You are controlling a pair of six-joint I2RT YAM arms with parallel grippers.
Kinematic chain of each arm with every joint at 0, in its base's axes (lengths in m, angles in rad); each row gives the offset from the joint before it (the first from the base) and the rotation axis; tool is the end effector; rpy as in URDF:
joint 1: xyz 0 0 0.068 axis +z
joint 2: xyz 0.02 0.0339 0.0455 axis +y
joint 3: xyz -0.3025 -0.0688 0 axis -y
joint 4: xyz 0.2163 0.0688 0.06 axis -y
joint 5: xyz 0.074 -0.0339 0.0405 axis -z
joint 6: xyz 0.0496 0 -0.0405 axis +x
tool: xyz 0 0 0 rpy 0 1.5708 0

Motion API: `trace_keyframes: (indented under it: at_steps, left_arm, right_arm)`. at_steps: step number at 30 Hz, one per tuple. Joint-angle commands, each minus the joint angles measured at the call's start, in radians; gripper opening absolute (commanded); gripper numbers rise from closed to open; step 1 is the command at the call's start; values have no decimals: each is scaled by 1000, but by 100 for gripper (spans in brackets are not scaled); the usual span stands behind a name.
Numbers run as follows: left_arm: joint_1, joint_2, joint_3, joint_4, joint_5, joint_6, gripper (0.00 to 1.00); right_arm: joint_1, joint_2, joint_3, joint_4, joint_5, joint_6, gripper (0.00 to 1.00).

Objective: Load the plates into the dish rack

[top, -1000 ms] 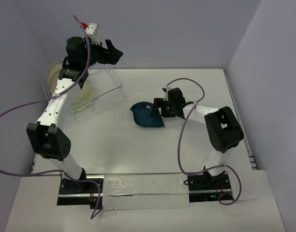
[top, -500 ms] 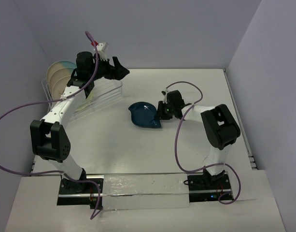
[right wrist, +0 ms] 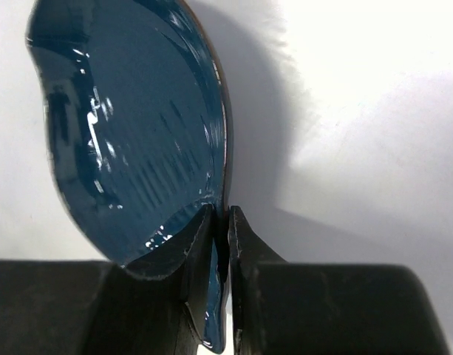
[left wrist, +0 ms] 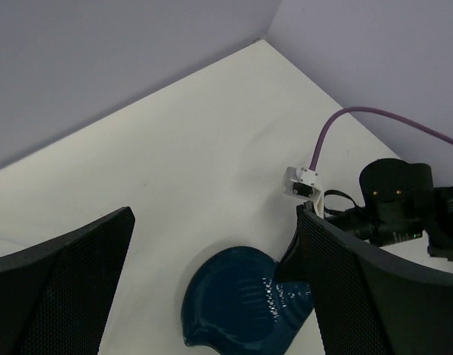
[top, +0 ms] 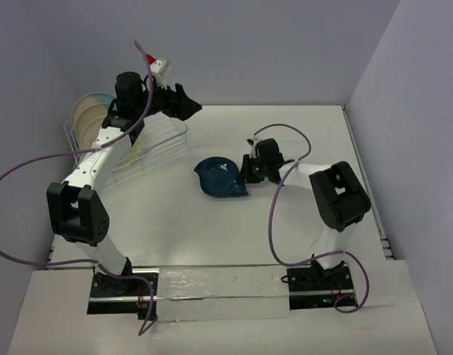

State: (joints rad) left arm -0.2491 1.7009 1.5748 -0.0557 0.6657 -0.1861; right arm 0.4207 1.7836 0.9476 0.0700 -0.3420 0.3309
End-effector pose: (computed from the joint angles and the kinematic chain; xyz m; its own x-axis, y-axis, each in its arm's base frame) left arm 0.3729 -0.1265 0.4253 -0.3170 -0.0695 -0.9459 0.7366 0.6101 -0.2917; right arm 0.3222 0.1624 0.2052 -0.7952 -0.0204 -0.6061 -0.3669 0.8119 0.4540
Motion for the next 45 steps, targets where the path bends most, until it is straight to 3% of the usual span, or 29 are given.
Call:
trace_keyframes:
  at_steps: [1,6,13,19,26,45]
  left_arm:
    - [-34,40,131,-93,166,220,99]
    - [-126,47,187,-300,61,492,99]
    - [-185,-9,53,-494,37,811,99]
    - [-210,31,12,-628,3,903,99]
    - [-230,19,-24,-659,130,924,99]
    - [-280,74,-78,-697,127,956,99]
  right_arm:
    - [48,-197,-36,41,-13,-148,0]
    - [57,-299,-66,22,-65,-160,0]
    - [86,-420,-100,-28,-141,-197,0]
    - [109,-534,-129,-60,-169,-221,0]
    - [127,-549,-115,-90,-146,-217,0]
    - [152,-620,-61,-152,-158,-293,0]
